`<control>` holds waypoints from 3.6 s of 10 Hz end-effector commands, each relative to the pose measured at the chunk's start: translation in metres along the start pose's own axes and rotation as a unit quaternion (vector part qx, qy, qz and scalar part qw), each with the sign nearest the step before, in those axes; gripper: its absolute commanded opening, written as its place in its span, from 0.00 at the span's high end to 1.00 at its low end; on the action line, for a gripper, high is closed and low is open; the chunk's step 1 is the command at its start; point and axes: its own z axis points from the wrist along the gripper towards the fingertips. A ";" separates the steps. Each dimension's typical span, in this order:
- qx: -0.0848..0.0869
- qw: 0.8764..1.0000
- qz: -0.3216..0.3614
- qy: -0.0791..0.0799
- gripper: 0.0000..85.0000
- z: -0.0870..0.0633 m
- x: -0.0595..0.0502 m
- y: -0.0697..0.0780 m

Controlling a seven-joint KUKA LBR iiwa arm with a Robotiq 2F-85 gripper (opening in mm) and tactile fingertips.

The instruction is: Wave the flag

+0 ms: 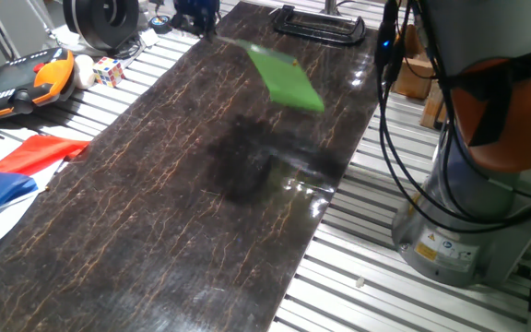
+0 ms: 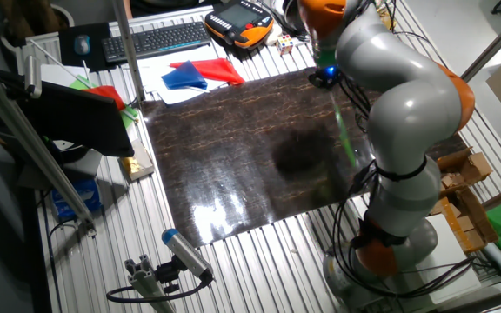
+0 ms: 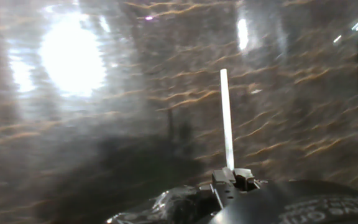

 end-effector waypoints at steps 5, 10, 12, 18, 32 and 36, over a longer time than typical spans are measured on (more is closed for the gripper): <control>-0.024 0.984 0.172 0.031 0.99 -0.005 0.025 0.071; -0.026 0.975 0.219 0.031 0.99 0.007 0.024 0.087; -0.019 0.978 0.208 0.028 0.99 0.012 0.016 0.082; 0.081 0.996 -0.045 -0.018 0.99 0.019 -0.020 -0.022; 0.072 0.995 -0.064 -0.007 0.99 0.017 -0.024 -0.033; -0.056 0.983 0.167 0.046 0.99 -0.003 -0.004 0.046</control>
